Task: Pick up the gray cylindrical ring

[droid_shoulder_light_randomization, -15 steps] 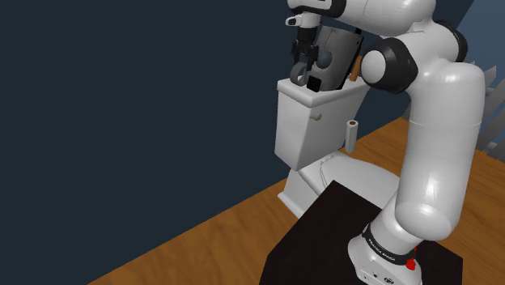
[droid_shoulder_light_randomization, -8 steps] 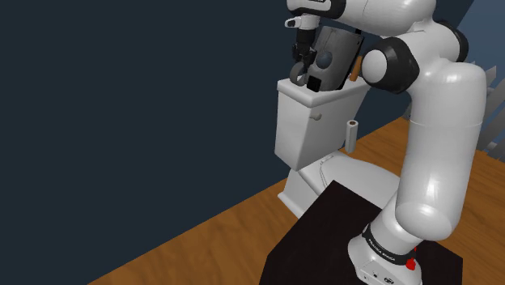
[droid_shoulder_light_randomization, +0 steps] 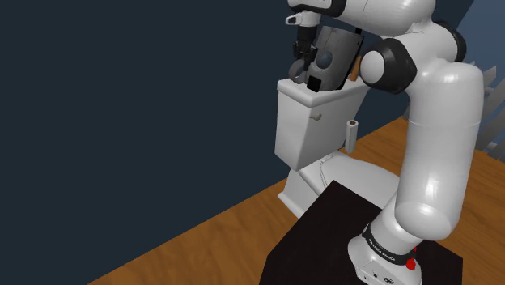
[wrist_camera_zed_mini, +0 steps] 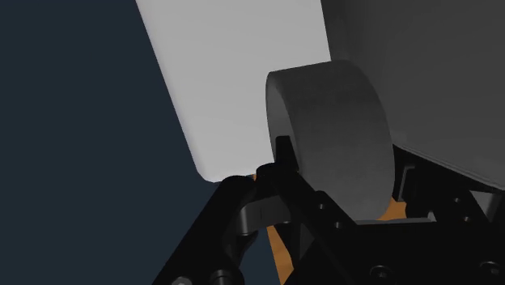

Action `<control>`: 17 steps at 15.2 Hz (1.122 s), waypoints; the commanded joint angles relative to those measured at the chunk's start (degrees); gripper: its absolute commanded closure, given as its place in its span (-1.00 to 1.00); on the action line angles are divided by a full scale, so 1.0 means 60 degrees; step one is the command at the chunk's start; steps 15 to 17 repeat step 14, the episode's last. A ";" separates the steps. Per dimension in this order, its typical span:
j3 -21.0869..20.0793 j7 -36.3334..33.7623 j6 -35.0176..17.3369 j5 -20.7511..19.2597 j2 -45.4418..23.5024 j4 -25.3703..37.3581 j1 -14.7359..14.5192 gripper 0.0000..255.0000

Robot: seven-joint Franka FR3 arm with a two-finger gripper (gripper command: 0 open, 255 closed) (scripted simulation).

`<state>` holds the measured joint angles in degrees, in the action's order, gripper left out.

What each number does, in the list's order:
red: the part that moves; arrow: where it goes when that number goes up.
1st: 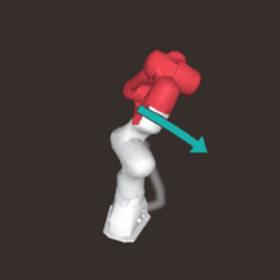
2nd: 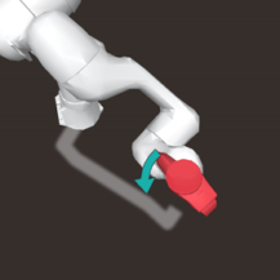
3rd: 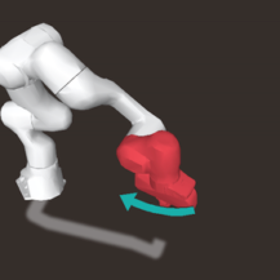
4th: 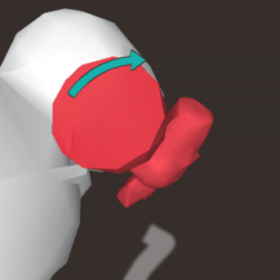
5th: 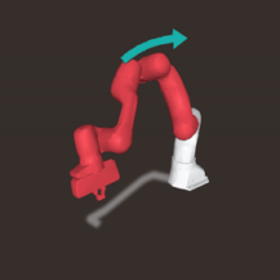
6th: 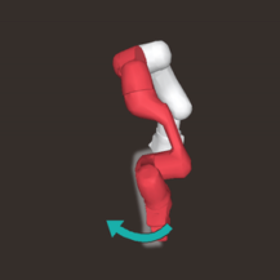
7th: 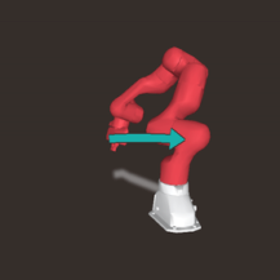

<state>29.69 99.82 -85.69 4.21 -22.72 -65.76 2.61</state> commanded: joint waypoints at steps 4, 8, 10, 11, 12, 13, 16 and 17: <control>-0.0009 0.0099 0.0887 0.0202 -0.0426 0.1297 0.0293 1.00; -0.0045 0.0189 0.1769 0.0457 -0.0964 0.2719 0.0679 1.00; -0.0090 0.0226 0.2336 0.0647 -0.1375 0.3708 0.0982 1.00; -0.0129 0.0238 0.2694 0.0778 -0.1664 0.4369 0.1196 1.00; -0.0214 0.0230 0.3221 0.0979 -0.2140 0.5402 0.1549 1.00; -0.0250 0.0221 0.3347 0.1022 -0.2261 0.5660 0.1643 1.00; -0.0256 0.0220 0.3342 0.1015 -0.2255 0.5650 0.1643 1.00; -0.0256 0.0220 0.3342 0.1015 -0.2255 0.5650 0.1643 1.00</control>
